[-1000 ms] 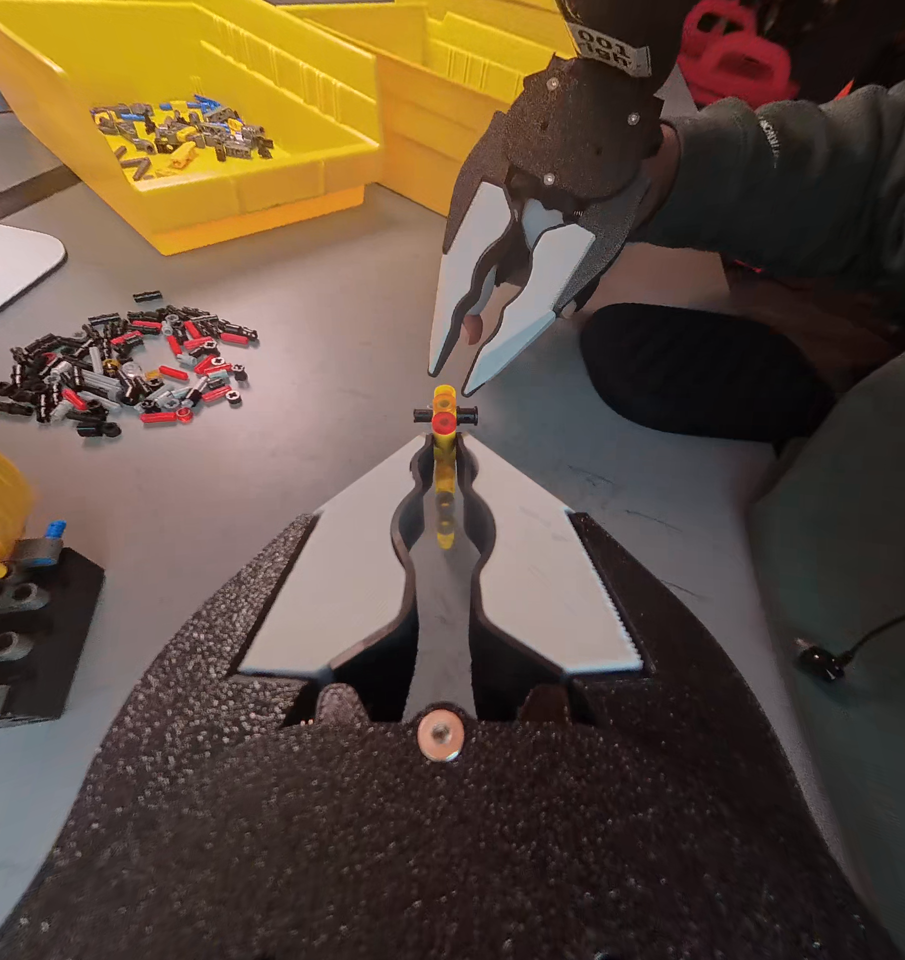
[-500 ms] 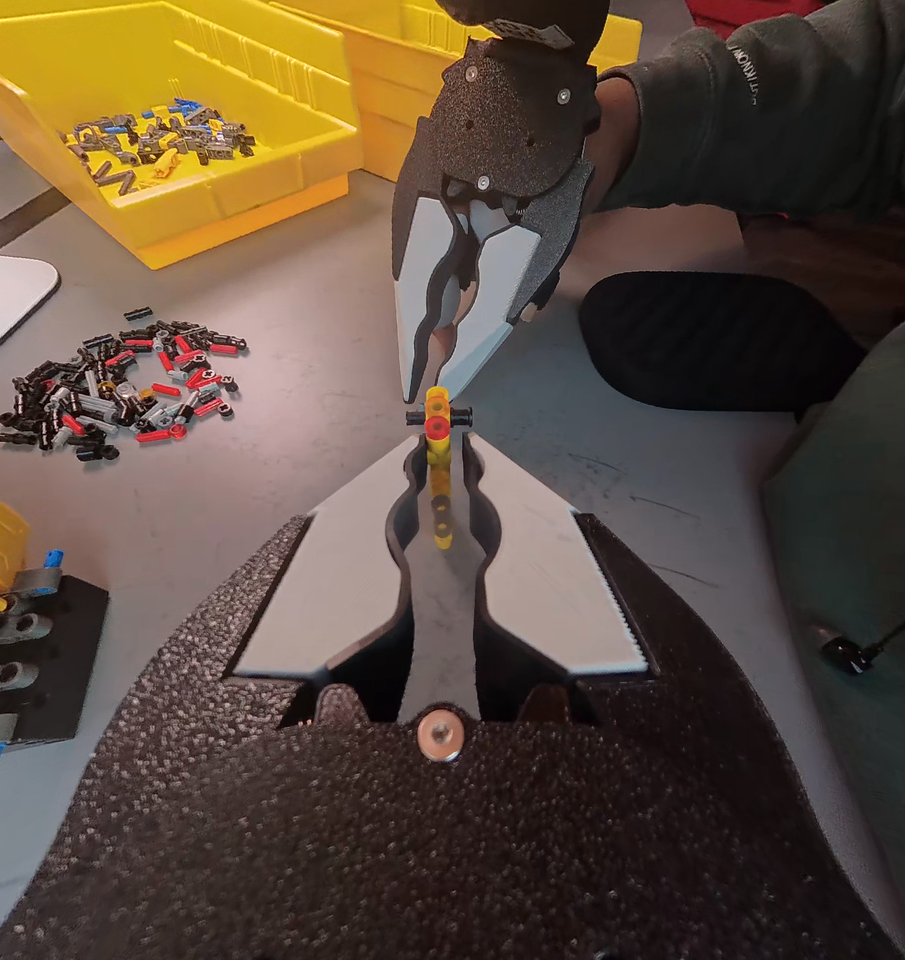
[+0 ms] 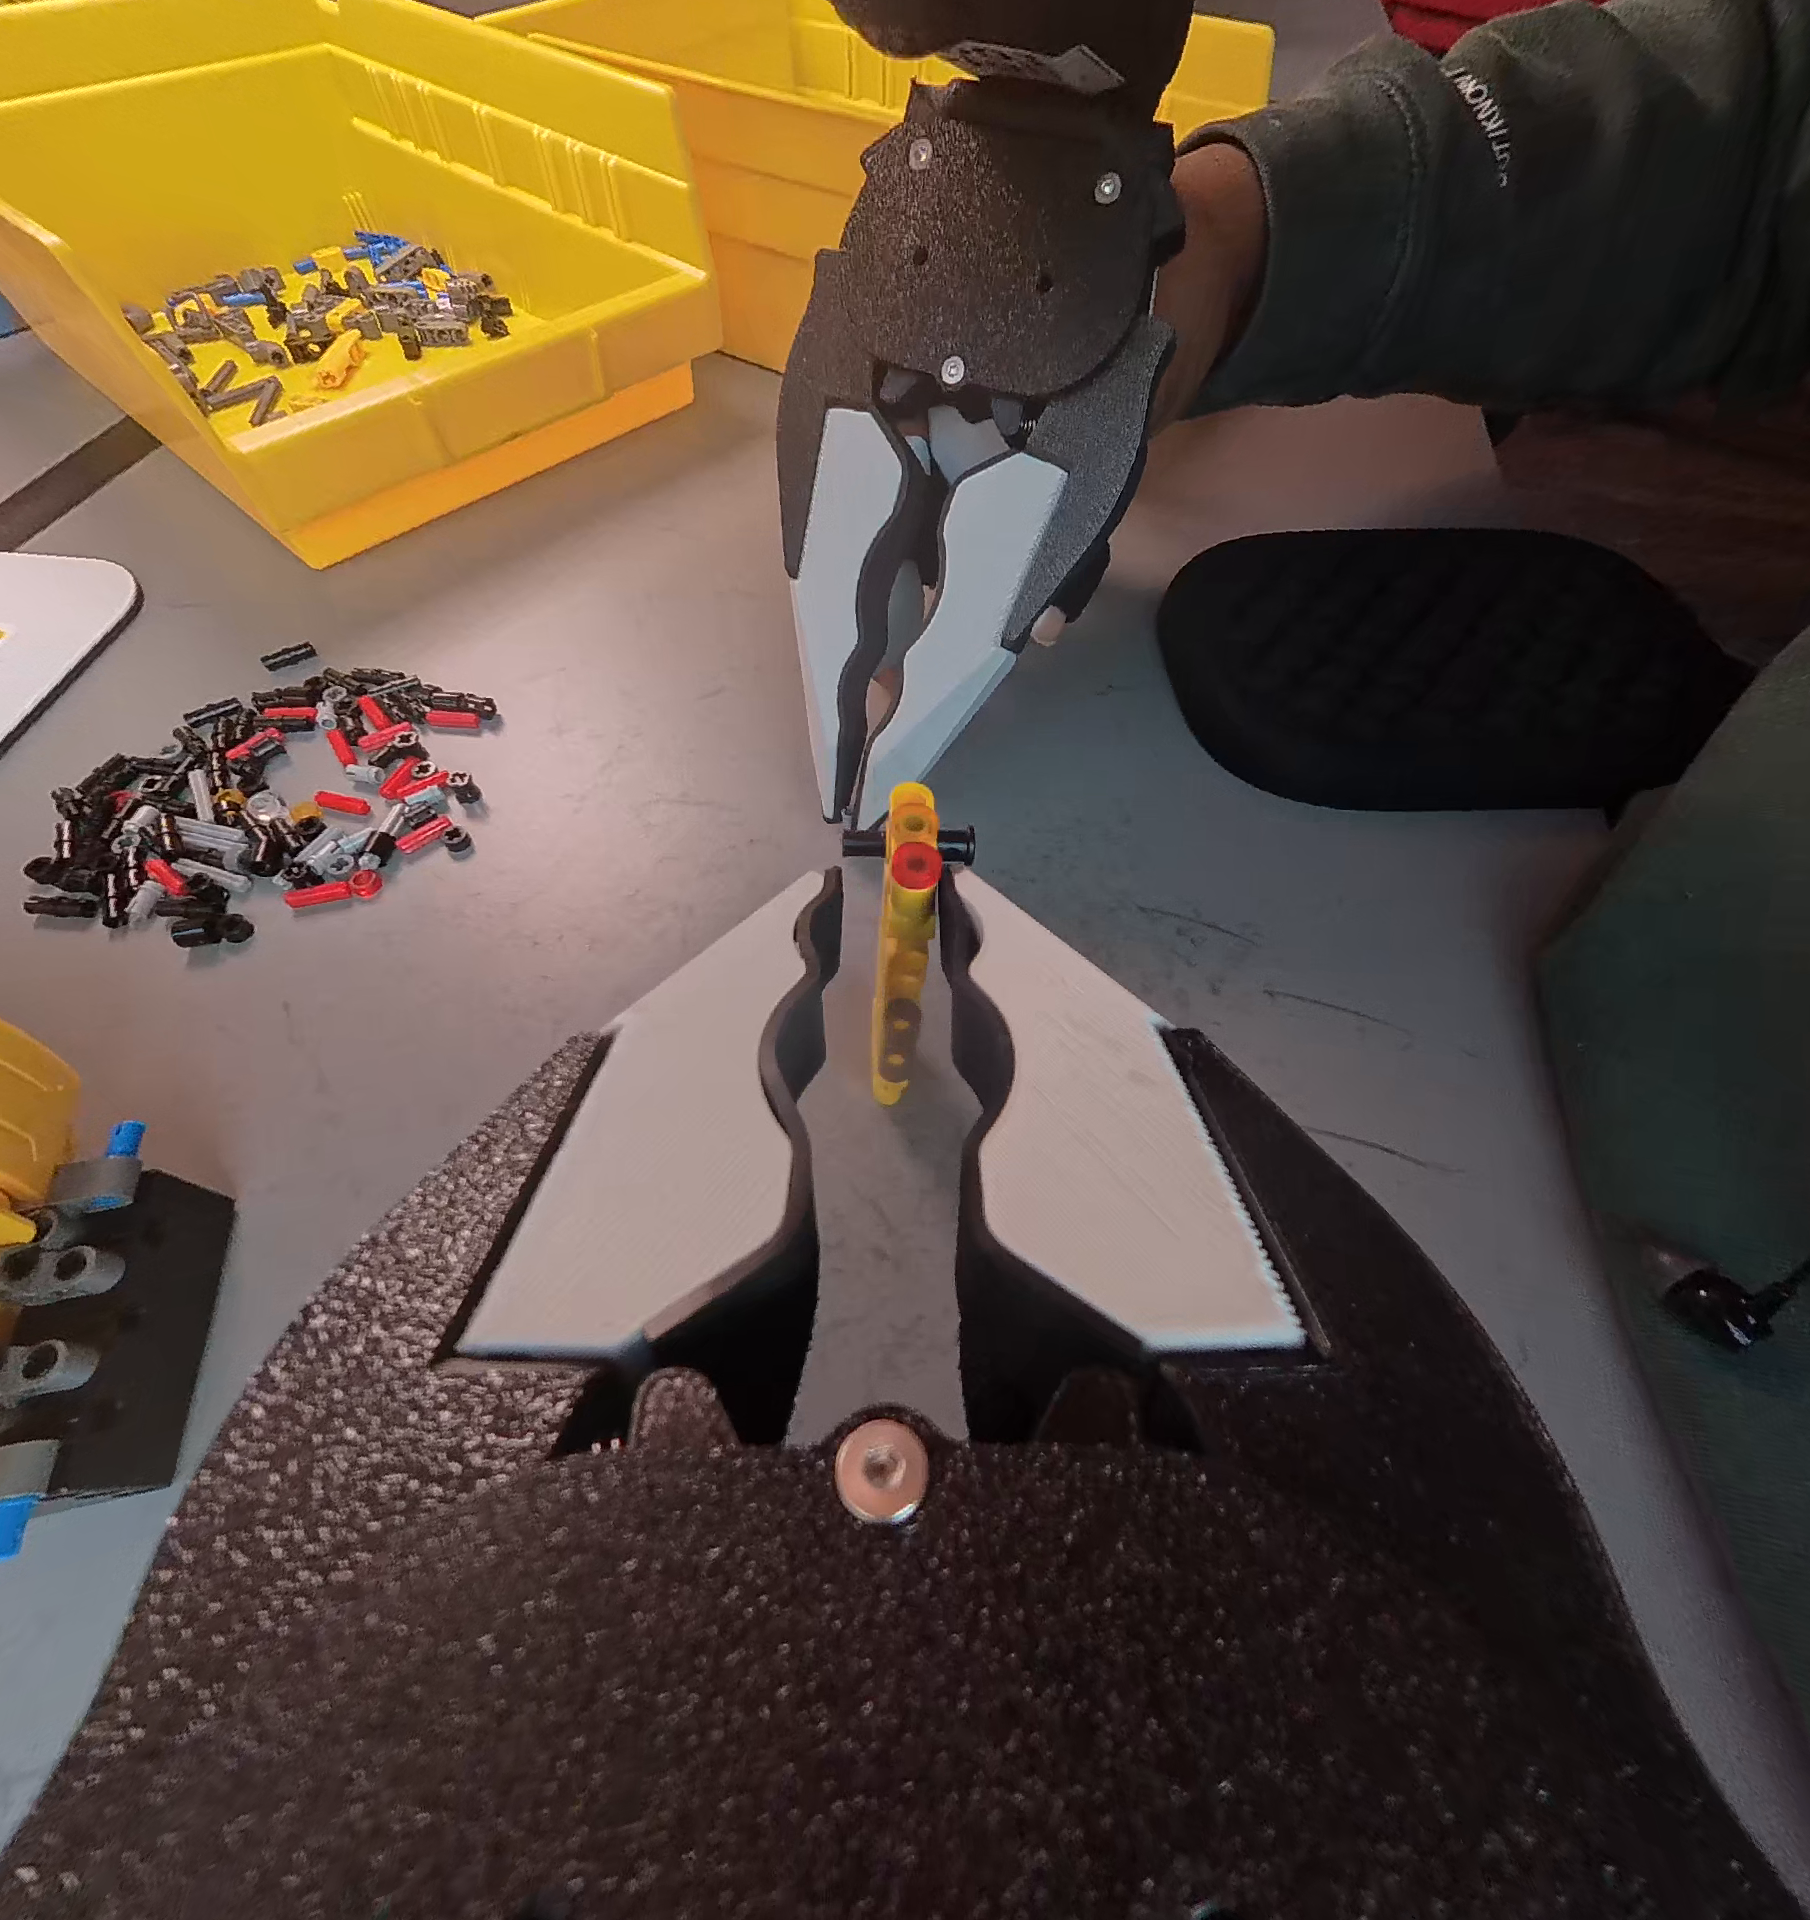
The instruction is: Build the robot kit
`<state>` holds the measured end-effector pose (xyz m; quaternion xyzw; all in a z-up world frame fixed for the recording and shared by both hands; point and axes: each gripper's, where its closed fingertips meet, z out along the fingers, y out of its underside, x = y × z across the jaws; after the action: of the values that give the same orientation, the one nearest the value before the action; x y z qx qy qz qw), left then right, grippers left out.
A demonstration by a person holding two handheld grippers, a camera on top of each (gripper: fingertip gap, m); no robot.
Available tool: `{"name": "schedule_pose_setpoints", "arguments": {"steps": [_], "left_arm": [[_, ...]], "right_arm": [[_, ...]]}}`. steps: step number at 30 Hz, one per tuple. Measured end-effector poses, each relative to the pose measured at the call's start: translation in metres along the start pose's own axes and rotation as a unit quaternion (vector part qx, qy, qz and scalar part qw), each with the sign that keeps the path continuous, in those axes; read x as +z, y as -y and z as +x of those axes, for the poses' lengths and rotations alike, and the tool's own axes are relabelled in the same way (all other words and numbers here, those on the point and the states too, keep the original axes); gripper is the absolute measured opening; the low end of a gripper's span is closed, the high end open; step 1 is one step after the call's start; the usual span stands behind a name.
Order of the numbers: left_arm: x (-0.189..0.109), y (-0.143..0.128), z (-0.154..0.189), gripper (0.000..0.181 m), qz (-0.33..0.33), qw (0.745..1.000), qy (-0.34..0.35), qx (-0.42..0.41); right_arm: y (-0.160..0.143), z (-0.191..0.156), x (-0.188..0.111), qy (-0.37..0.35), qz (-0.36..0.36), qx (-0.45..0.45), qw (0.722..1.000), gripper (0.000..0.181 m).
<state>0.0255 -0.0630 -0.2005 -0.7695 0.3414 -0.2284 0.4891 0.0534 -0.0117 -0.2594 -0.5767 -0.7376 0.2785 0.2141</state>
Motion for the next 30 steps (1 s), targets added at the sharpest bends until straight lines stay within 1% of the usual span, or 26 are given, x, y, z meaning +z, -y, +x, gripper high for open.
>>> {"name": "schedule_pose_setpoints", "arguments": {"steps": [8, 12, 30], "left_arm": [[-0.0003, -0.0011, -0.0042, 0.017, -0.001, 1.000, 0.008, -0.005], [-0.0003, -0.0019, -0.0076, 0.013, 0.000, 1.000, 0.010, -0.014], [0.0009, -0.0020, -0.0043, 0.019, -0.001, 1.000, 0.007, -0.009]], "right_arm": [[0.0068, 0.0005, -0.0026, -0.004, 0.022, 0.006, 1.000, 0.004], [0.0073, -0.0009, -0.0023, -0.002, 0.027, 0.005, 1.000, 0.004], [0.0087, -0.0046, -0.0045, 0.000, 0.040, 0.006, 0.999, 0.004]]}}
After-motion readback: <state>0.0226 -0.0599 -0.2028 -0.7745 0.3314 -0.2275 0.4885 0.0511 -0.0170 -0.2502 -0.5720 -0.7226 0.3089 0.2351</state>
